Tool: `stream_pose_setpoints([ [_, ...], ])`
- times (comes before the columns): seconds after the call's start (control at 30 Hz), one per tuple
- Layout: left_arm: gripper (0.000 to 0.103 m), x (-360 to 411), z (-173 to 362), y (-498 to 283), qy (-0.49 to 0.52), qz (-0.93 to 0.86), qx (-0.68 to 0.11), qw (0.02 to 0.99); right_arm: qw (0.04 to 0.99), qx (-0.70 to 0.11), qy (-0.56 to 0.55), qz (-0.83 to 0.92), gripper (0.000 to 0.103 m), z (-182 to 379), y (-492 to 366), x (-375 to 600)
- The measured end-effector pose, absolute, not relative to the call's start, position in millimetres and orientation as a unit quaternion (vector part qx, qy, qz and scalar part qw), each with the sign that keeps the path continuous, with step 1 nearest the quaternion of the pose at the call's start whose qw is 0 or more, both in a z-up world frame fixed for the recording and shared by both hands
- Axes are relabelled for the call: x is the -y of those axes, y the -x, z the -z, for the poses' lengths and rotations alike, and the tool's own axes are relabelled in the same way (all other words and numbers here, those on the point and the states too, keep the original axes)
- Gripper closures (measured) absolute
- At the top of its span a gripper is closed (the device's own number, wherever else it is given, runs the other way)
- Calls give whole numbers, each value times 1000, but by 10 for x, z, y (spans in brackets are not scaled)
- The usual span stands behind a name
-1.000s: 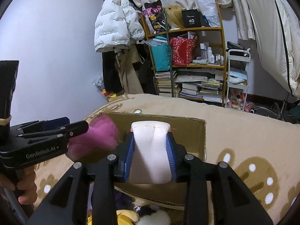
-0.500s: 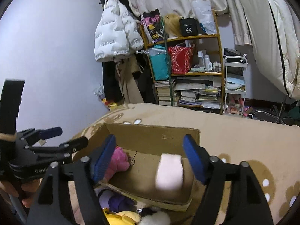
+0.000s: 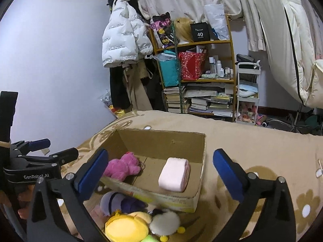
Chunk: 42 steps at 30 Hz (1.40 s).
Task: Organize soft objects
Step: 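Move both tools back down toward the remaining toys beside the box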
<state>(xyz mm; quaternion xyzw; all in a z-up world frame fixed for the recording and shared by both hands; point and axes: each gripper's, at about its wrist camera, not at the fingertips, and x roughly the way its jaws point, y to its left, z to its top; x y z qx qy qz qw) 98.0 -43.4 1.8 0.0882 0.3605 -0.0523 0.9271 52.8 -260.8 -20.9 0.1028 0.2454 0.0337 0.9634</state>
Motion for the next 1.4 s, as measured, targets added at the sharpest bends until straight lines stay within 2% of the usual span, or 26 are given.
stream_pose_setpoints([
  [0.57,3,263,131,-629,-95,45,-431,896,941,-319,-104,-51,0,390,-150,2385],
  [1.4,3,246,1094,-1028,-93,50,-561,821,895,-418,-151,-21,0,1162,-628,2536],
])
